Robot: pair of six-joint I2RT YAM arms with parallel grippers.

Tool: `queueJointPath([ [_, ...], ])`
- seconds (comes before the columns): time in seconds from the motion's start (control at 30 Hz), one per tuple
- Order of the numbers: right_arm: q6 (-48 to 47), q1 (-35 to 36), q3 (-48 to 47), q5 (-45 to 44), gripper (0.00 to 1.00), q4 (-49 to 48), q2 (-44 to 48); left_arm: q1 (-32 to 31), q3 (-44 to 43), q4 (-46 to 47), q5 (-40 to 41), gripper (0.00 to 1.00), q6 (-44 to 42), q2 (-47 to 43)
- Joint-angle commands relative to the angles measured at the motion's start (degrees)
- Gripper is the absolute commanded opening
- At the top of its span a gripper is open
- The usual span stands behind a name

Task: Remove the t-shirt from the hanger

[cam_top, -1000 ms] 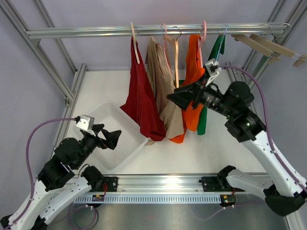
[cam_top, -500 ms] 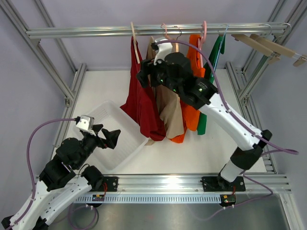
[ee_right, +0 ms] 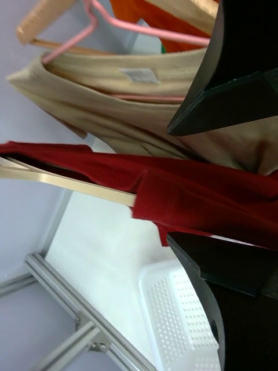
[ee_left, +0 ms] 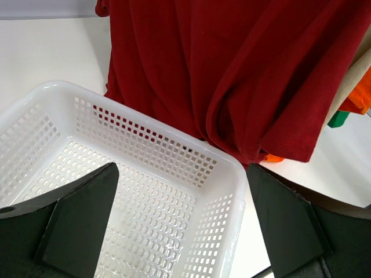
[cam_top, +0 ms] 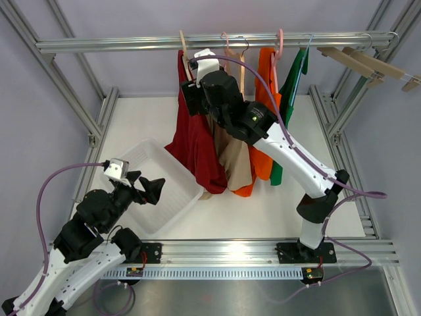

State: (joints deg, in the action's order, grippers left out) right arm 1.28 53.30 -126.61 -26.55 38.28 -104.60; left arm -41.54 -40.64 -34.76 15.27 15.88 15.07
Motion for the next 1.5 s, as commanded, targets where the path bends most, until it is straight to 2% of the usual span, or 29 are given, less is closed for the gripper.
queueJointPath([
  [0.0,-6.3,0.5,-5.0,-4.2,0.76,-5.1,-2.5,0.3,0.4,1.9,0.2,0.99,-0.7,-0.6],
  [0.17,-9.5,0.3,-13.9,-3.6,0.74,-7.1,-8.8,0.3,0.5,1.8,0.2,0.99,-0.7,-1.0],
  [0.33,-8.7,-2.1,-23.3,-0.1,0.69,-5.6,-15.5,0.4,0.6,1.8,0.0,0.99,-0.7,-1.6],
  [0.6,-8.3,-3.9,-22.2,3.3,0.60,-10.2,-15.9,0.4,0.5,1.9,-0.7,0.99,-0.8,-1.2],
  [0.67,-7.8,-4.3,-23.0,4.0,0.54,-9.8,-16.7,0.4,0.5,1.9,-0.7,0.99,-0.8,-1.1],
  [0.73,-7.3,-4.4,-23.3,4.1,0.53,-9.5,-17.0,0.4,0.5,1.8,-0.6,0.99,-0.8,-1.4],
  [0.87,-5.8,-4.7,-19.7,2.7,0.61,-8.3,-15.7,0.4,0.5,1.9,-0.4,0.99,-0.7,-1.6],
  [0.9,-4.7,-4.7,-18.1,2.0,0.68,-8.1,-15.2,0.4,0.5,2.0,-0.4,0.99,-0.7,-1.5],
  [1.03,-1.1,-4.6,-17.7,3.6,0.79,-2.6,-12.5,0.4,0.4,1.9,-0.7,0.99,-0.7,-1.1],
  [1.3,5.2,-4.3,-8.9,7.0,0.81,1.4,-3.3,0.9,0.3,2.1,-0.7,0.99,-0.6,-0.4],
  [1.47,6.1,-4.3,-4.6,7.0,0.75,2.9,-1.5,1.3,0.0,2.5,-1.6,0.99,0.0,0.4],
])
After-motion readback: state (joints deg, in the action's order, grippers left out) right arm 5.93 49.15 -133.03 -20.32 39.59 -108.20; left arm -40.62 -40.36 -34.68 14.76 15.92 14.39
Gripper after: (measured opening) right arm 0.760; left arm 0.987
